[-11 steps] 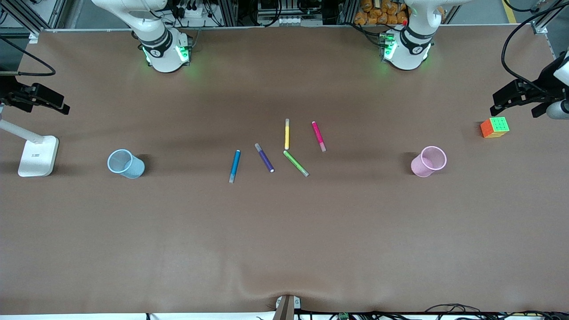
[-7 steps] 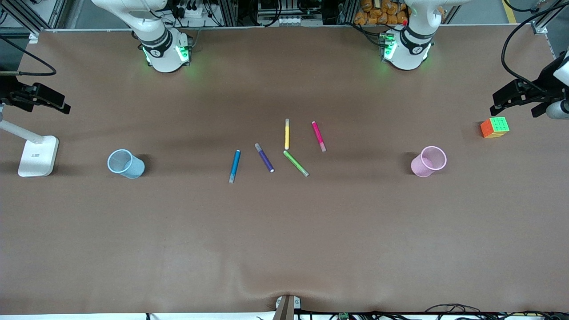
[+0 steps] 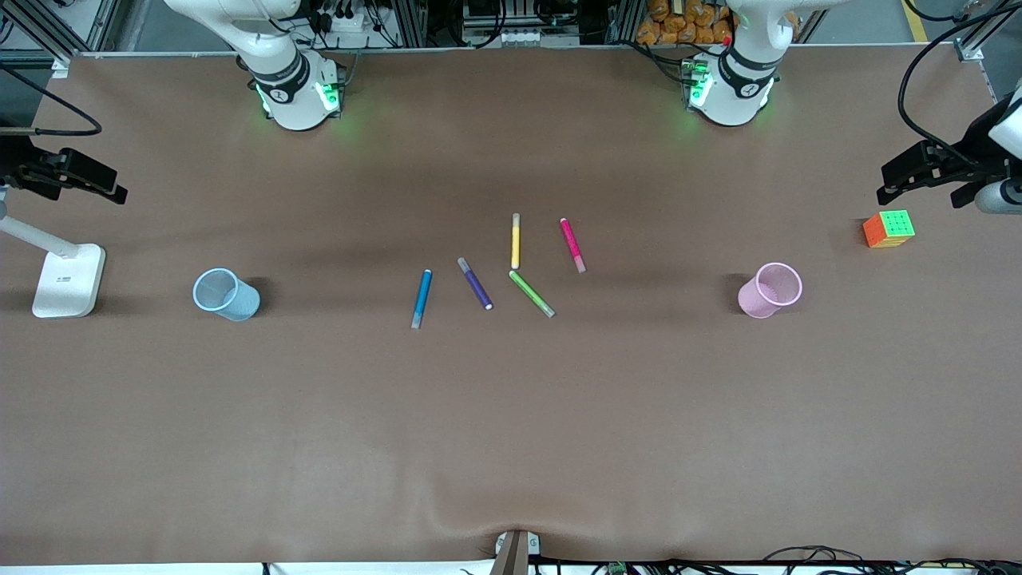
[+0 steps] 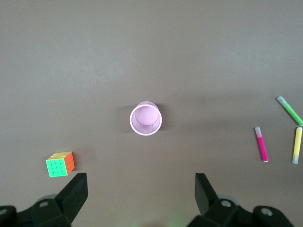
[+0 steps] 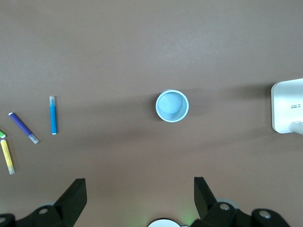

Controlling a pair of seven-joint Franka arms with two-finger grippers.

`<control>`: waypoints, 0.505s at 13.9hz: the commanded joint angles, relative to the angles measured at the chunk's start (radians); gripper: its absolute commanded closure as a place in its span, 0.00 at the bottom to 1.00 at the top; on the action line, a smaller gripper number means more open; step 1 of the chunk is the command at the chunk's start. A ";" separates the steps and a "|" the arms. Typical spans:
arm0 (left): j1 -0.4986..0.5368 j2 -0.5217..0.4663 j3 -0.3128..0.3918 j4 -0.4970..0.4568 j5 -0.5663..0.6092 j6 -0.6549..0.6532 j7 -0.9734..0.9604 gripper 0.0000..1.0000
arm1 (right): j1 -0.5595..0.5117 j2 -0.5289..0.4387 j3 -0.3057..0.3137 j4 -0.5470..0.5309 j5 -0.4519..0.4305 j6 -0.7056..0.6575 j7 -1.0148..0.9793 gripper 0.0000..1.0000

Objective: Place pink and blue markers in matching cups

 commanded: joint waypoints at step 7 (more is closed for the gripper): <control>-0.053 0.110 -0.008 0.018 0.078 -0.070 -0.004 0.00 | 0.001 -0.008 -0.002 -0.005 0.000 -0.015 0.021 0.00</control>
